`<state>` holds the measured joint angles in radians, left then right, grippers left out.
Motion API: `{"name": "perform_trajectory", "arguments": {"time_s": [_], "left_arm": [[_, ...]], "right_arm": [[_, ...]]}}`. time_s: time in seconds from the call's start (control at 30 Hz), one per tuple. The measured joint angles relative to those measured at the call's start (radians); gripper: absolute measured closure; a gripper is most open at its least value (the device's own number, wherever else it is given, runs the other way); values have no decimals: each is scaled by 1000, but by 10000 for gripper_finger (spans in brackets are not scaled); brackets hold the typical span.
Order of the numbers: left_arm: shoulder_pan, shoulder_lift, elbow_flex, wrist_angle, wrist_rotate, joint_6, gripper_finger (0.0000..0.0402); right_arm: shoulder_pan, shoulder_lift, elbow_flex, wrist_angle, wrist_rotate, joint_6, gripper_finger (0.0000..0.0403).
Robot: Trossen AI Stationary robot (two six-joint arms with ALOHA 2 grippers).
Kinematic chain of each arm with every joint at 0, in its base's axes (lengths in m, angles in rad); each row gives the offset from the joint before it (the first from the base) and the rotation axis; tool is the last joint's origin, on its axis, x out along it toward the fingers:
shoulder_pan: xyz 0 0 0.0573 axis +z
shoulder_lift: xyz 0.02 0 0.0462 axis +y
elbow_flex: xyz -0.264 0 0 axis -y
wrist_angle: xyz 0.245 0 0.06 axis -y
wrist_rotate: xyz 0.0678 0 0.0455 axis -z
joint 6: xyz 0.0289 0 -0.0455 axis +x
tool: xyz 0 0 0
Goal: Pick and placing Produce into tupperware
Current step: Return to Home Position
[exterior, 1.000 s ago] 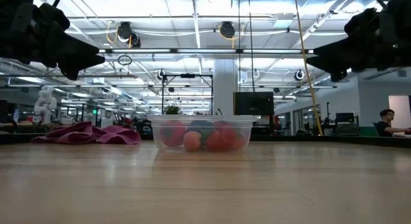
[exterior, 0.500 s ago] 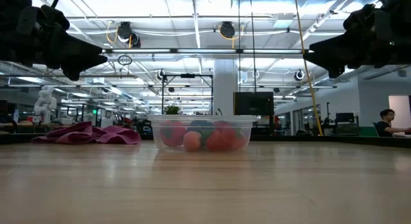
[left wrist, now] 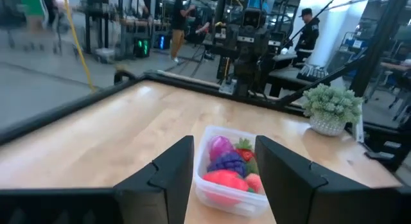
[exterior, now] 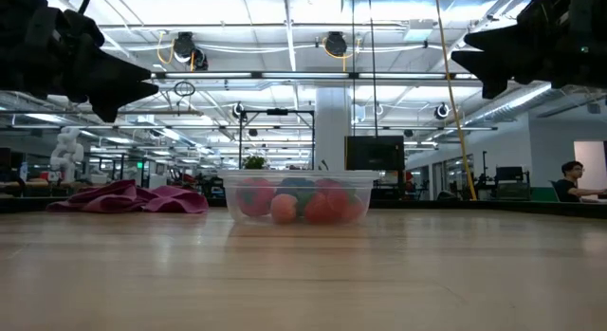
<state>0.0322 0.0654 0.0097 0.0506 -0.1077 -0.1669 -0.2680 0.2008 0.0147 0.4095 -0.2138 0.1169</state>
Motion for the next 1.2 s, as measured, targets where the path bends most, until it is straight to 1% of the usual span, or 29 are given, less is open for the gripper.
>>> {"name": "perform_trajectory", "arguments": {"time_s": [0.13,0.27,0.4,1.2], "left_arm": [[0,0,1,-19,2,-117,229],[0,0,1,-14,2,-174,229],[0,0,1,-12,2,-177,229],[0,0,1,-10,2,-179,229]], "right_arm": [[0,0,0,-15,0,8,215],[0,1,0,-32,0,114,215],[0,1,0,-33,0,157,215],[0,1,0,-33,0,159,215]]}}
